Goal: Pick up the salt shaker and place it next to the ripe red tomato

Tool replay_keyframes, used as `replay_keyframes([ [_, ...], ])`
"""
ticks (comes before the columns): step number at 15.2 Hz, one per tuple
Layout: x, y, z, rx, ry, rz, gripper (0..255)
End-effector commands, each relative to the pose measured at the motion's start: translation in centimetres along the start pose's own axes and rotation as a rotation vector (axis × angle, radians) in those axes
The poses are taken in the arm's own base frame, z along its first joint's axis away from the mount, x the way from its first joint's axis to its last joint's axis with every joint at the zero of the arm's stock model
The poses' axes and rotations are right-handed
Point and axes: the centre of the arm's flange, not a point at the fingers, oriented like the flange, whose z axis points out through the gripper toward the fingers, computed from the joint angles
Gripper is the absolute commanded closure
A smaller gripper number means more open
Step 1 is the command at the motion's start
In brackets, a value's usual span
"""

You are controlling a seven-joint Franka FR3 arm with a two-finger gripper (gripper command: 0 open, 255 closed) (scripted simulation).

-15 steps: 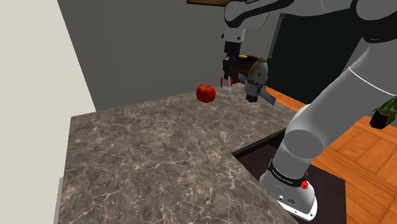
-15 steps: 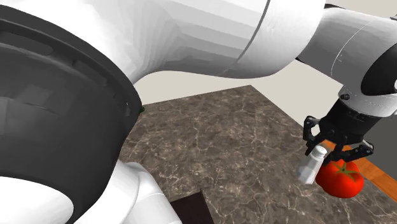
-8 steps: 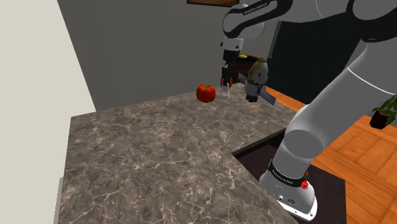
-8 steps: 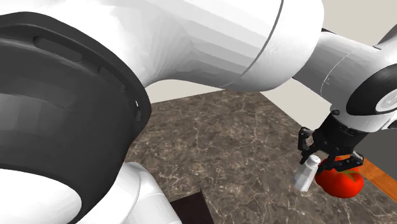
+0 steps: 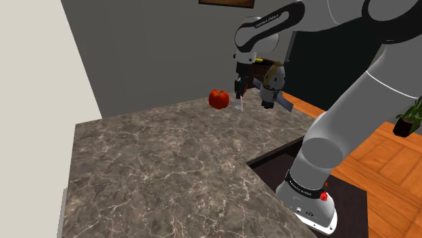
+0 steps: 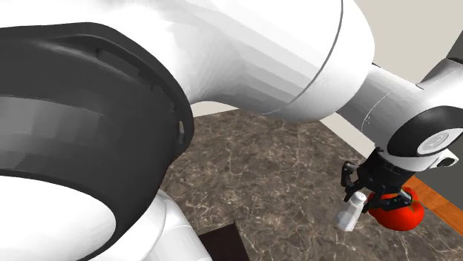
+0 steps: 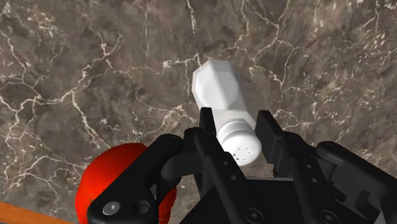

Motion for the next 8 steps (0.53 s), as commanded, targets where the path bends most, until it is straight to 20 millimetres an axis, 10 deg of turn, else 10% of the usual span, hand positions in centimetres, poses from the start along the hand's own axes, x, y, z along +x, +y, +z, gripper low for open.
replay_keyframes([
  [1,0.0,0.1,1.1,0.000,0.000,0.000,255],
  [8,0.1,0.5,4.7,0.000,0.000,0.000,255],
])
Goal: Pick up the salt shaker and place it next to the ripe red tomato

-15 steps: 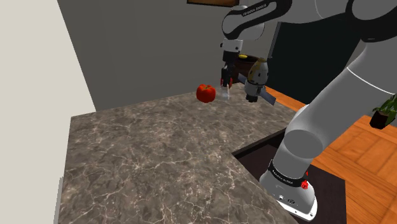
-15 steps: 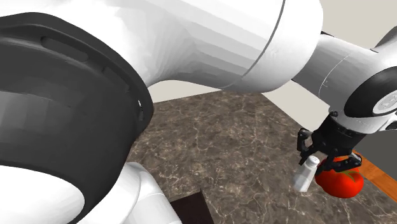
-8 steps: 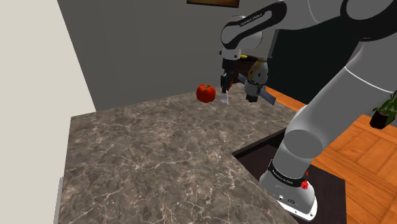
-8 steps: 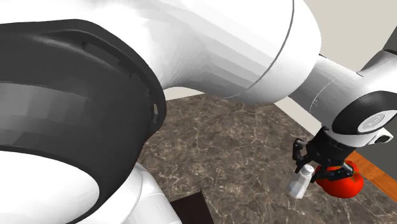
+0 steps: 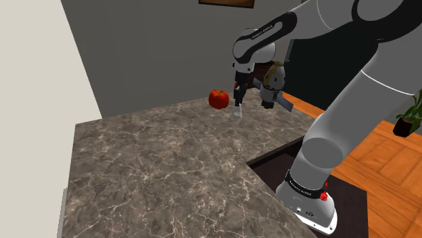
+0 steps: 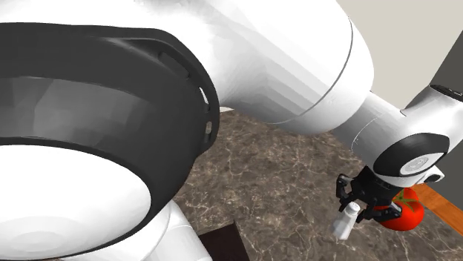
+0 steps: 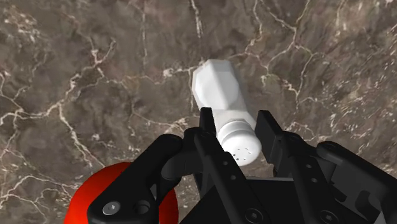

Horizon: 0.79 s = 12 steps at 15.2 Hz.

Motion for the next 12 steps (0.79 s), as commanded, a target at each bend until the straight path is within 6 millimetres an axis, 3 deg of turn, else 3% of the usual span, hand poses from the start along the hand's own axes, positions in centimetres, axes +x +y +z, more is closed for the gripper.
replay_keyframes([
  [1,0.06,0.01,1.01,0.000,0.001,0.000,255],
  [10,0.07,0.08,1.68,0.000,0.001,0.000,255],
  [11,0.07,0.08,1.68,0.000,0.001,0.000,0],
  [12,0.07,0.08,1.68,0.000,0.001,0.000,0],
])
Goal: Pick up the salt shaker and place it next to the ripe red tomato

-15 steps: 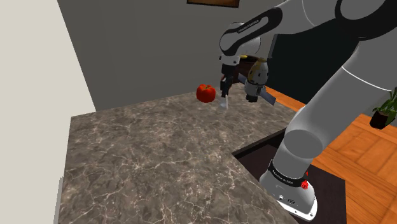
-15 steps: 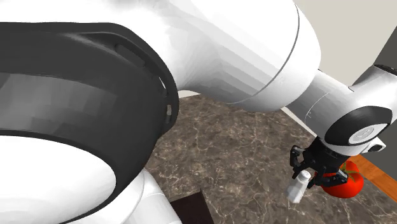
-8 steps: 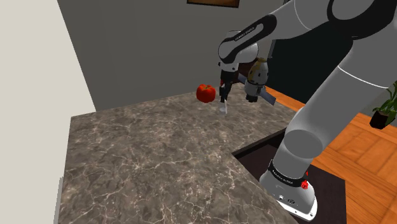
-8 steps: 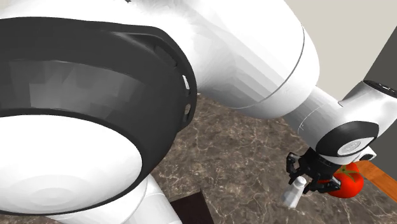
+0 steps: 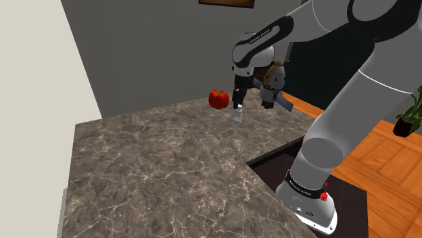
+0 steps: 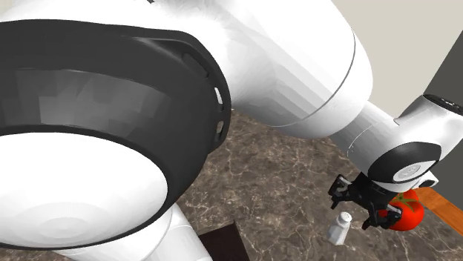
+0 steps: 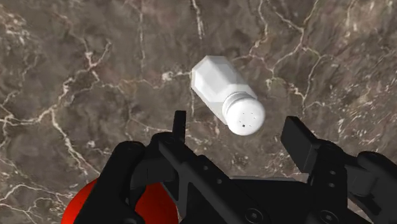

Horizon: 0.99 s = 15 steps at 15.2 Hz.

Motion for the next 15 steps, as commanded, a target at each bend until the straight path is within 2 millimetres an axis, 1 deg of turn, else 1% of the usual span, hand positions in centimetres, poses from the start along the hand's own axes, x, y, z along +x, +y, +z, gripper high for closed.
replay_keyframes([
  [1,0.0,0.0,0.0,0.000,0.000,0.000,0],
  [4,0.0,0.0,0.0,0.000,0.000,0.000,0],
  [7,0.0,0.0,-4.0,0.000,0.000,0.000,0],
  [8,0.0,0.0,-5.0,0.000,0.000,0.000,0],
  [15,0.0,0.0,-5.0,0.000,0.000,0.000,0],
])
